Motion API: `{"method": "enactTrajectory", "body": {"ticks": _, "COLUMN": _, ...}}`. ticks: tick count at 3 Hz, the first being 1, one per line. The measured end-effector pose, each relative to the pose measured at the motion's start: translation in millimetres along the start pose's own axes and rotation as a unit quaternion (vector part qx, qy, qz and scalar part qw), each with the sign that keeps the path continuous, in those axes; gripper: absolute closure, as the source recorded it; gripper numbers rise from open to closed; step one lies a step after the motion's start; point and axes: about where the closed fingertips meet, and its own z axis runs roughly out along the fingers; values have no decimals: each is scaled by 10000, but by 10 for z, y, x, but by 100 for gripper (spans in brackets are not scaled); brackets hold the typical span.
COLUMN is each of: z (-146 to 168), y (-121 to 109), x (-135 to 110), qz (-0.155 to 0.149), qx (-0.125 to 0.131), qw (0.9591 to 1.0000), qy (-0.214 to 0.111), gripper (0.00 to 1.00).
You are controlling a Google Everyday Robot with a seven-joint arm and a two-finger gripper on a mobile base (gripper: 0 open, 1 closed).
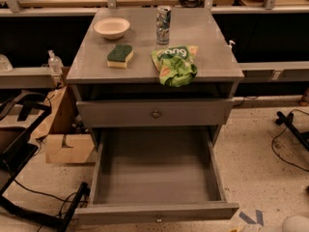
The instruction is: Close middle drawer
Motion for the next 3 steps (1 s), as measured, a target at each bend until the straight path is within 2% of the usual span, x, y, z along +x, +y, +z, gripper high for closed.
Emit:
{"method": "enactTrajectory", "body": {"ticks": 1, "z": 78, "y": 51, "x": 31, "qz": 55, "qx": -90, "qw": 9999, "qy": -29, "gripper": 94}}
{"method": "enactTrajectory", "body": {"ticks": 2, "z": 108, "y": 53, "x": 36, "qz": 56, "qx": -113, "qw": 9999, "qy": -36, "gripper": 100}}
{"method": "enactTrajectory", "body": {"ticks": 3, "z": 253, "y": 41, "x": 70, "qz": 69, "qx": -205, "qw": 9997, "qy": -67, "gripper": 100}}
